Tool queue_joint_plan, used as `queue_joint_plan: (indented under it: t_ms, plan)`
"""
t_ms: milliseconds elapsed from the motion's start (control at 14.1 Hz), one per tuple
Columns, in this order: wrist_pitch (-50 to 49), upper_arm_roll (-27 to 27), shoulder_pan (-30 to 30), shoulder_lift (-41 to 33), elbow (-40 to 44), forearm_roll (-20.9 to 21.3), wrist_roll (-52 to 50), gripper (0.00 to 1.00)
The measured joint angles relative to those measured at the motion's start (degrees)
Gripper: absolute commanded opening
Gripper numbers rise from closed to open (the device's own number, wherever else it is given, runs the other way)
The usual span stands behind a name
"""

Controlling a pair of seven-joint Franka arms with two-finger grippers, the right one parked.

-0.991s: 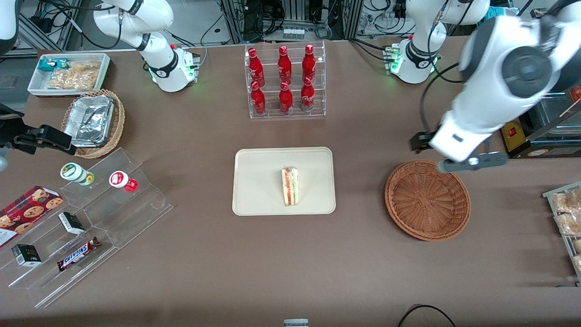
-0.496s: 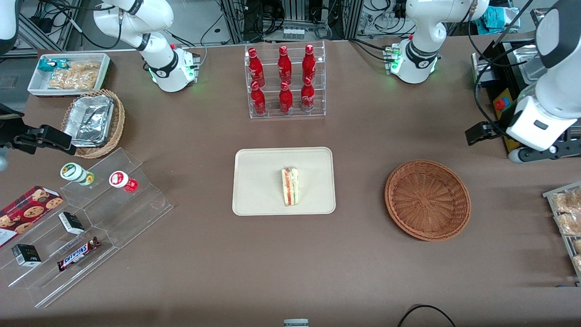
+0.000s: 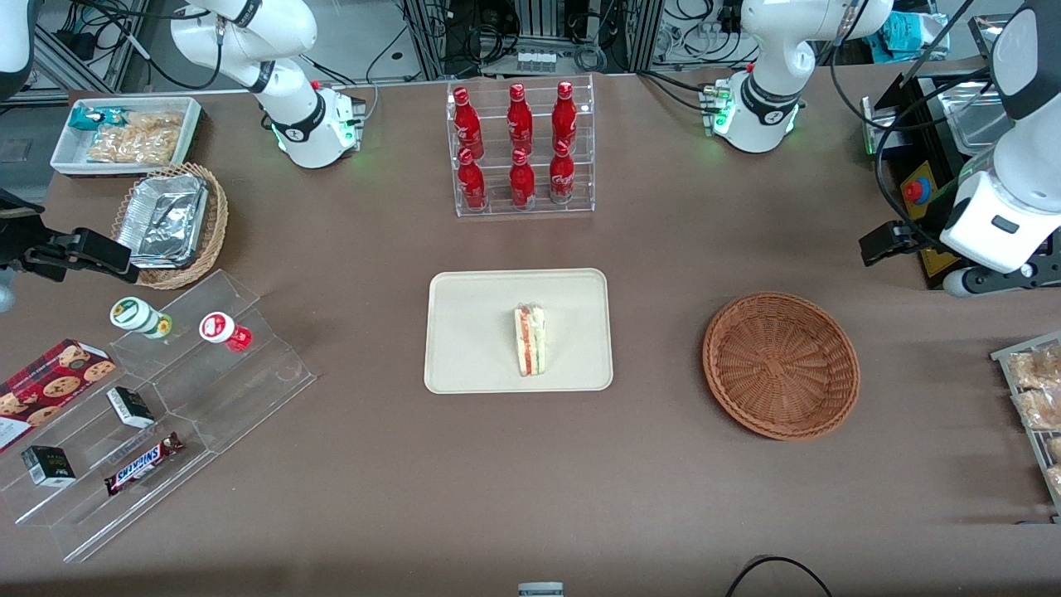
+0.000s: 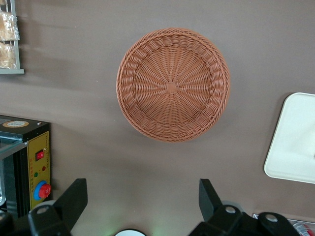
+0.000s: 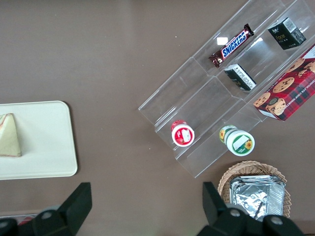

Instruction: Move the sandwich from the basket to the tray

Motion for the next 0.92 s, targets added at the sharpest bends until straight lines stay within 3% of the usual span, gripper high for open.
queue_joint_plan:
  t_ms: [920]
  plan:
    - [-1.5, 0.0, 0.9, -4.5, 0.3, -0.4, 0.0, 1.0]
